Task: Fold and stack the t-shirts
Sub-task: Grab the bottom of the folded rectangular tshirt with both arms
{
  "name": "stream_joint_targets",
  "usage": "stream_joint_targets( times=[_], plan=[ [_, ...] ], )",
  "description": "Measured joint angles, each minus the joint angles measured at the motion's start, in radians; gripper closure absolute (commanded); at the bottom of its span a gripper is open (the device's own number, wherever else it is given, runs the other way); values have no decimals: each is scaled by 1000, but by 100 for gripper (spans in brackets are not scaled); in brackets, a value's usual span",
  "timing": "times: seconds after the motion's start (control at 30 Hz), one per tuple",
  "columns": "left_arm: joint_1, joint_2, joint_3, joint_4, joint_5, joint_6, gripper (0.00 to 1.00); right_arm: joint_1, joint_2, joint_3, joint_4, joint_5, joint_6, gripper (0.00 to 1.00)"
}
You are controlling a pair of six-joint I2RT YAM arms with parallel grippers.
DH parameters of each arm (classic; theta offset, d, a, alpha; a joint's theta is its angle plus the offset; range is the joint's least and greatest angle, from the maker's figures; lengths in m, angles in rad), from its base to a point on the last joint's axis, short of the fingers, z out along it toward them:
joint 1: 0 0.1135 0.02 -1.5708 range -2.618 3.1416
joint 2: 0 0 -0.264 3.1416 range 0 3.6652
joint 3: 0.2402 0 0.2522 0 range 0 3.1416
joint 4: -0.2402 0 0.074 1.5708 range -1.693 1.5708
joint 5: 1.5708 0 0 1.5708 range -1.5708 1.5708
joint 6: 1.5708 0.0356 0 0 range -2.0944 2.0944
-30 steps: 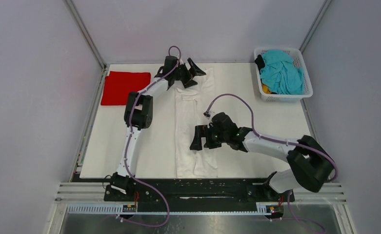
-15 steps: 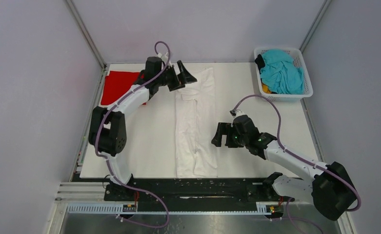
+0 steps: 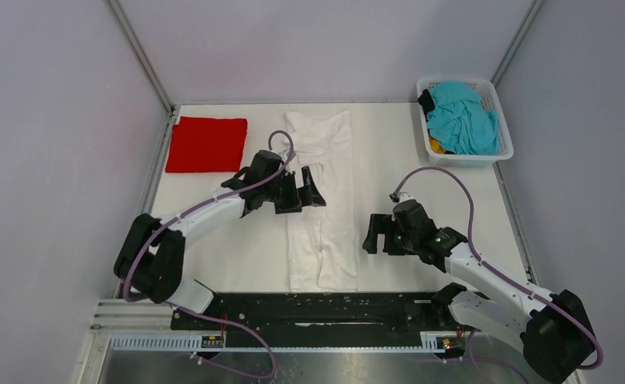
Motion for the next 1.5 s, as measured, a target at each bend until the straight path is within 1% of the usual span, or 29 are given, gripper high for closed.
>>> stream_joint_targets(
  times=[0.2,0.4,0.53,0.57,0.63,0.77,0.83,0.87,0.97,1.03,1.1,1.13,1.2,1.27,1.3,1.37,1.43,1.5],
  plan=[
    [-122,-183,-119,-45,-69,-32,1,0,-29,-32,-50,-12,4,1],
    [-208,-356,-277,-156,-132,-86,6,7,-27,-59,-7,-175,13,2],
    [-269,-480,-346,-254,-180,-122,16,117,32,-64,31,-219,53,10],
    [-280,-501,-363,-266,-185,-132,17,137,45,-64,38,-226,64,13],
    [-303,-531,-400,-286,-193,-153,22,163,68,-68,51,-239,95,16],
    [-355,-534,-455,-305,-206,-193,34,207,97,-86,79,-247,152,24],
    [-373,-524,-464,-307,-211,-203,43,236,117,-88,88,-253,174,28],
    [-380,-516,-464,-307,-213,-208,45,248,127,-88,98,-256,184,30],
    [-398,-481,-468,-282,-218,-219,47,265,157,-88,126,-274,211,32],
    [-410,-459,-481,-255,-218,-224,51,270,175,-88,152,-282,226,33],
    [-423,-431,-495,-240,-218,-228,61,274,192,-88,175,-291,242,35],
    [-426,-420,-497,-236,-211,-235,72,275,199,-88,183,-293,246,36],
    [-434,-406,-497,-218,-214,-246,87,277,216,-88,204,-300,261,42],
    [-438,-390,-502,-208,-218,-248,100,278,231,-88,217,-301,269,50],
    [-438,-386,-506,-206,-217,-249,100,278,239,-88,223,-300,273,55],
    [-439,-386,-509,-201,-219,-253,100,278,251,-89,227,-299,278,71],
    [-439,-386,-509,-202,-220,-254,100,278,256,-93,222,-293,280,82],
    [-439,-390,-509,-206,-223,-254,100,278,256,-105,212,-291,284,89]
  ],
)
